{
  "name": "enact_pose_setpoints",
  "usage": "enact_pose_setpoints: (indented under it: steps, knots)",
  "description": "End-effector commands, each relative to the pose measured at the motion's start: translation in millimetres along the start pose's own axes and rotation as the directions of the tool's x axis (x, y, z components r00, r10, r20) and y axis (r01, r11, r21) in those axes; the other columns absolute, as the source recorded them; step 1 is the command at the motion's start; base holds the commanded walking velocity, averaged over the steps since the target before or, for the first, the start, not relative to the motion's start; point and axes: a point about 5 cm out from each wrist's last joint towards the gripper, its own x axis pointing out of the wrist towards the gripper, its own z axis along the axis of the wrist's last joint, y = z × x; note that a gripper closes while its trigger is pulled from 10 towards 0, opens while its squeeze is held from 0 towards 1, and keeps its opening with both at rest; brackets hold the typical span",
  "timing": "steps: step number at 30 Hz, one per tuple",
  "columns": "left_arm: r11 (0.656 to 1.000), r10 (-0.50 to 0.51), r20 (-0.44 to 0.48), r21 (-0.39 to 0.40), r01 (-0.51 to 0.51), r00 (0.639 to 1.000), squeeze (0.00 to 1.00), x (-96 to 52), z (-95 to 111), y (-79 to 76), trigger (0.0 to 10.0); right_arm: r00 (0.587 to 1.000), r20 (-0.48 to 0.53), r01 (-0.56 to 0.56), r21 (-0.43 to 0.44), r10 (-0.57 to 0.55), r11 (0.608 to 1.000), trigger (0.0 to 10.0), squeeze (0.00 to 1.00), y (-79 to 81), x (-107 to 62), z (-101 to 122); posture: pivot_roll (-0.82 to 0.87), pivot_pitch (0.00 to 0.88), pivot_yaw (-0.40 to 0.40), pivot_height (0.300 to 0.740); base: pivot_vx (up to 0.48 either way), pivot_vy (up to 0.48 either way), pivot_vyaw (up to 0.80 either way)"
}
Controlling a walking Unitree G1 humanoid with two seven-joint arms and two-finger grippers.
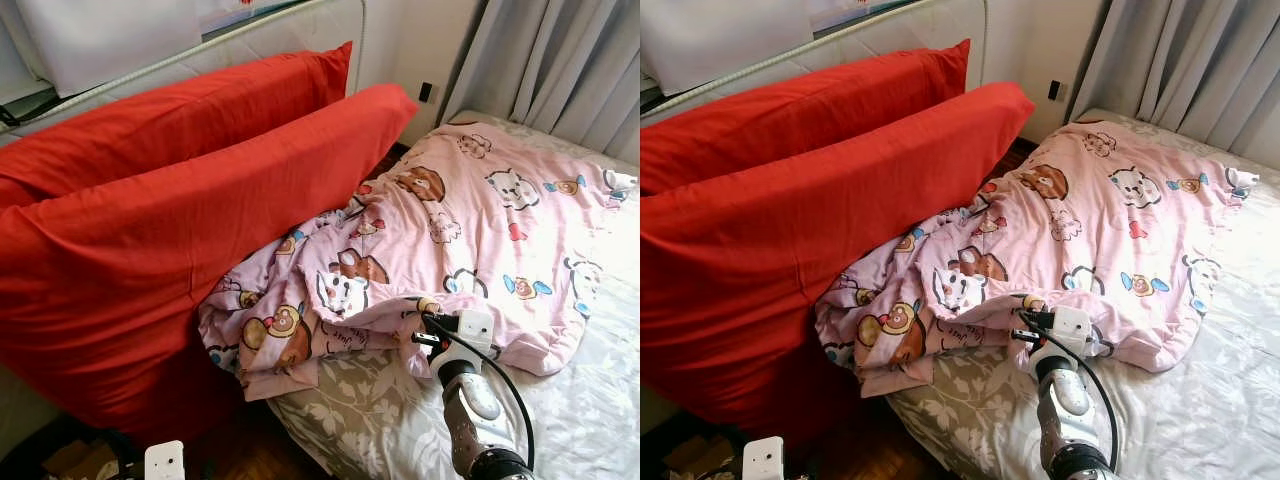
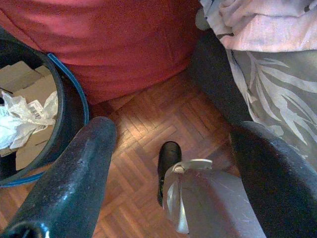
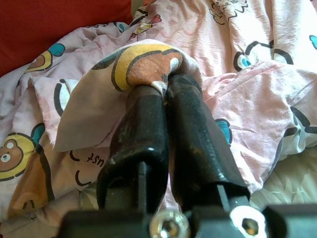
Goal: Clean up the room
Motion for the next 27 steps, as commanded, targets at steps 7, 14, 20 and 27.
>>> enact_pose_setpoints:
  steps: [7, 14, 20, 27]
  knots:
    - [1.0, -0.006, -0.032, 0.004, 0.007, 0.999, 0.0, -4.2, -9.7, -1.8, 10.0, 1.0, 0.003, 0.009, -0.013, -0.009, 1.0, 10.0, 0.0, -2.7, -1.2, 0.0, 0.02, 0.133, -0.062, 0.74, 0.0, 0.0, 0.0]
    - [1.0, -0.01, -0.039, 0.012, 0.011, 0.999, 0.0, -2.5, -8.2, -1.0, 10.0, 1.0, 0.013, 0.006, -0.01, -0.006, 1.0, 10.0, 0.0, 0.3, 1.6, 3.5, 0.02, 0.132, -0.056, 0.74, -0.103, 0.0, 0.0]
    - [1.0, -0.008, -0.038, 0.012, 0.008, 0.999, 0.0, -2.3, -7.7, -0.5, 10.0, 1.0, 0.014, 0.005, -0.012, -0.005, 1.0, 10.0, 0.0, 0.2, 2.4, 4.7, 0.02, 0.134, -0.059, 0.74, -0.245, 0.0, 0.0]
    - [1.0, -0.009, -0.044, 0.011, 0.009, 0.999, 0.0, -3.0, -9.4, -1.9, 10.0, 1.0, 0.02, 0.006, -0.017, -0.005, 1.0, 10.0, 0.0, -0.4, 3.6, 7.2, 0.02, 0.132, -0.063, 0.74, -0.244, 0.0, 0.0]
